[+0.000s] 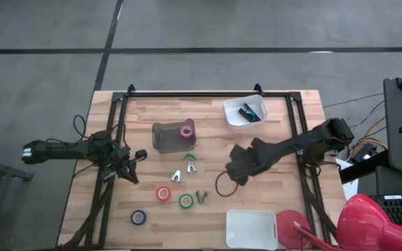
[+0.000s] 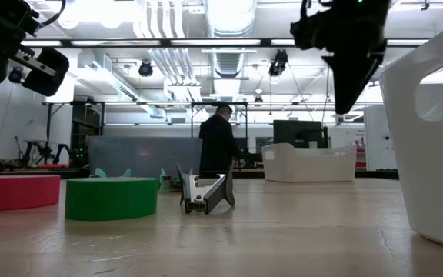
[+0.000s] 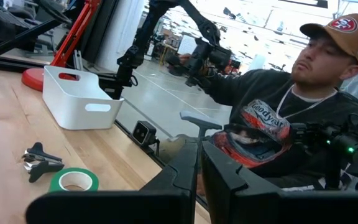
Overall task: Pick and place Stapler, Stapler remover, tape
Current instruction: Adjust the top white bin on the table
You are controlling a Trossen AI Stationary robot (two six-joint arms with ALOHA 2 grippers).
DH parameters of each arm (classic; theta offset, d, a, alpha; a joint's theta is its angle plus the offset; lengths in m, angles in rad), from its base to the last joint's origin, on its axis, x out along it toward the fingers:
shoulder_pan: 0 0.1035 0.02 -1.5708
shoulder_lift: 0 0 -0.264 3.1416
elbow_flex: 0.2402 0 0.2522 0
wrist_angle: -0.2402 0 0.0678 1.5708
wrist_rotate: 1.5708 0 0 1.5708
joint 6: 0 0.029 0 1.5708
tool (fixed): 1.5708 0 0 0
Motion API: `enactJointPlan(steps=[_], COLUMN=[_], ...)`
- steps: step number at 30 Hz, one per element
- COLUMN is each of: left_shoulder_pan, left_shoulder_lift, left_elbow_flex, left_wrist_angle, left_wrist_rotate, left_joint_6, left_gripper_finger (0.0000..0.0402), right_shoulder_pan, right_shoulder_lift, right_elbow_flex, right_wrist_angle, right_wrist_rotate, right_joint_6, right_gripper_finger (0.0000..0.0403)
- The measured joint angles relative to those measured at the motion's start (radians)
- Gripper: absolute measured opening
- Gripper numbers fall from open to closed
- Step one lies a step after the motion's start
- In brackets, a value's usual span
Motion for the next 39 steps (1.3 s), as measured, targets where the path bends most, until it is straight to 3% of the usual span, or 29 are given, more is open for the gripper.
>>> enactJointPlan(steps=[12, 17, 21, 29, 39], left_shoulder_pan=[0.000, 0.000, 0.000, 0.000, 0.000], left_shoulder_lift=[0.000, 0.000, 0.000, 0.000, 0.000], left_elbow_flex=[0.000, 0.000, 0.000, 0.000, 0.000], left_wrist_angle=[0.000, 0.000, 0.000, 0.000, 0.000], left_wrist_rotate=[0.000, 0.000, 0.000, 0.000, 0.000], left_joint_6=[0.000, 0.000, 0.000, 0.000, 0.000], left_gripper_finger=[0.0023, 0.0023, 0.0023, 0.0023, 0.0023], right_shoulder_pan=[0.129, 0.155, 0.152, 0.079, -0.102], right_shoulder_lift=[-0.003, -0.005, -0.007, -0.049, -0.368], right_elbow_flex=[0.000, -0.001, -0.006, -0.081, -0.347], right_wrist_angle=[0.000, -0.004, -0.007, -0.033, 0.097], right_wrist_rotate=[-0.065, -0.054, 0.033, 0.176, 0.131], right_joint_6=[0.022, -0.100, -0.222, -0.395, -0.401], right_gripper_finger=[0.0137, 0.0140, 0.0134, 0.0114, 0.0076])
